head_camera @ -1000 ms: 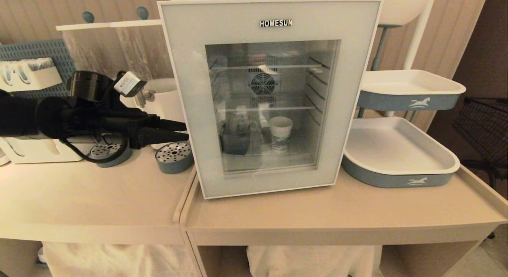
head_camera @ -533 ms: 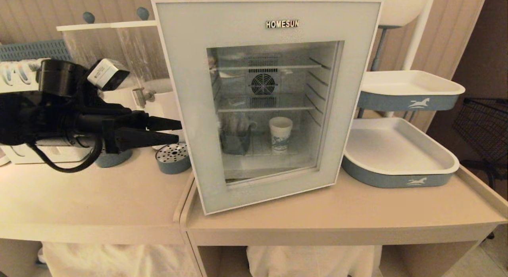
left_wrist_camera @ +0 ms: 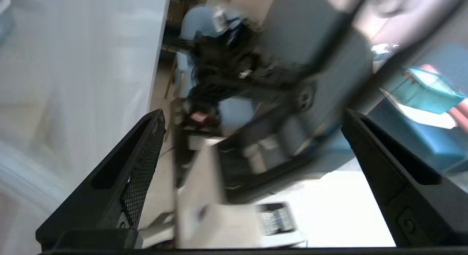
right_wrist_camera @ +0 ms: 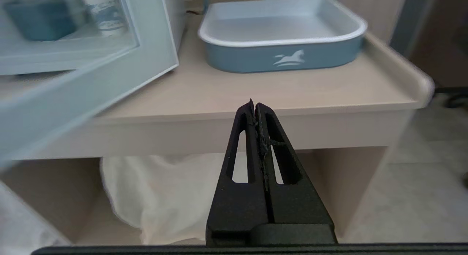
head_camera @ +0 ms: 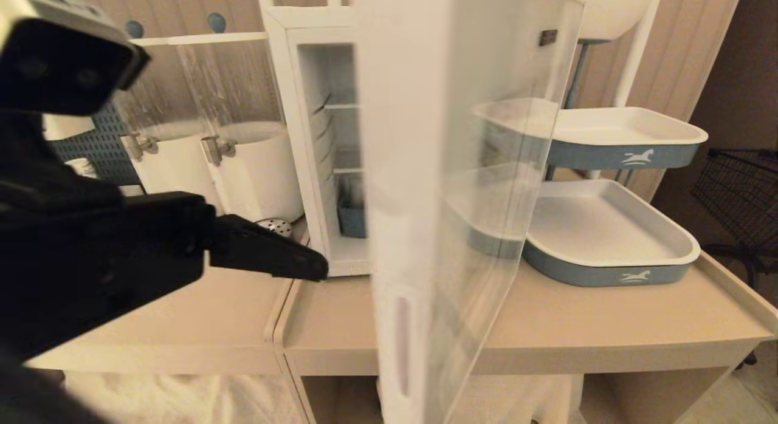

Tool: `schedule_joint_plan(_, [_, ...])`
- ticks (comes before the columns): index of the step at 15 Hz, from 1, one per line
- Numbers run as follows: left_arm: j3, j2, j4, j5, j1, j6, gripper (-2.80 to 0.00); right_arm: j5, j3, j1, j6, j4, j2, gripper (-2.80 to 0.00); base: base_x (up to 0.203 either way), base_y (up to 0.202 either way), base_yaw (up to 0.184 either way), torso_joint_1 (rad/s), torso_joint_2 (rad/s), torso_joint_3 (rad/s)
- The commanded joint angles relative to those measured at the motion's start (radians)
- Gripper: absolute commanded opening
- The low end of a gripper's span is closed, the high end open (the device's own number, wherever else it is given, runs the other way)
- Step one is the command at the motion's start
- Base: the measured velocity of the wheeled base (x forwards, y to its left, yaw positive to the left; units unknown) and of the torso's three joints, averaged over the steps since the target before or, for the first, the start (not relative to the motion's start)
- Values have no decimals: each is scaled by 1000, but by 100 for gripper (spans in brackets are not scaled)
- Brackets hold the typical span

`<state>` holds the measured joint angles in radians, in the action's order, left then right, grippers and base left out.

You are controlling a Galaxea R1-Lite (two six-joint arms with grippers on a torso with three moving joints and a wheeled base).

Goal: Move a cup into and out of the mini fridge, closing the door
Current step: Open the freezer door

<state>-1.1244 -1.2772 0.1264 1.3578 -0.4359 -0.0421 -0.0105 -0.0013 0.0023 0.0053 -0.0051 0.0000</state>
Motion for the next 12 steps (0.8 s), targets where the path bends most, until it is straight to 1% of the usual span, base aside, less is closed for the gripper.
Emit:
schedule_joint_plan(1, [52,178,9,-44,-89,-63,0,0,0,1,-1,1,0,-280,0,0,0,0,0,0])
schedule_joint_plan(2, [66,190,9,-66,-104,-84,0,0,0,1,-1,0,0,-280,0,0,0,0,0,0])
schedule_joint_plan(3, [80,206,8,-106,-99,-85,0,0,0,1,-4,-1,0,-280,0,0,0,0,0,0])
schedule_joint_plan(4, [102,256,8,-228,-92,-86,0,0,0,1,-4,-1,0,-280,0,0,0,0,0,0])
schedule_joint_plan(5, [124,338,7,-405,-84,-85,0,0,0,1,-4,-1,0,-280,0,0,0,0,0,0])
schedule_joint_plan(7, [161,491,7,-821,-72,-82,0,0,0,1,-4,-1,0,-280,0,0,0,0,0,0])
schedule_joint_plan(8, [175,565,7,-1005,-68,-81,0,0,0,1,-4,-1,0,-280,0,0,0,0,0,0])
schedule_joint_plan(9, [189,620,10,-1149,-63,-79,-280,0,0,1,-4,-1,0,-280,0,0,0,0,0,0])
schedule_joint_plan(11, [212,706,24,-1362,-57,-74,-280,0,0,1,-5,-1,0,-280,0,0,0,0,0,0])
schedule_joint_plan(12, [223,735,34,-1425,-51,-71,-280,0,0,1,-5,-1,0,-280,0,0,0,0,0,0])
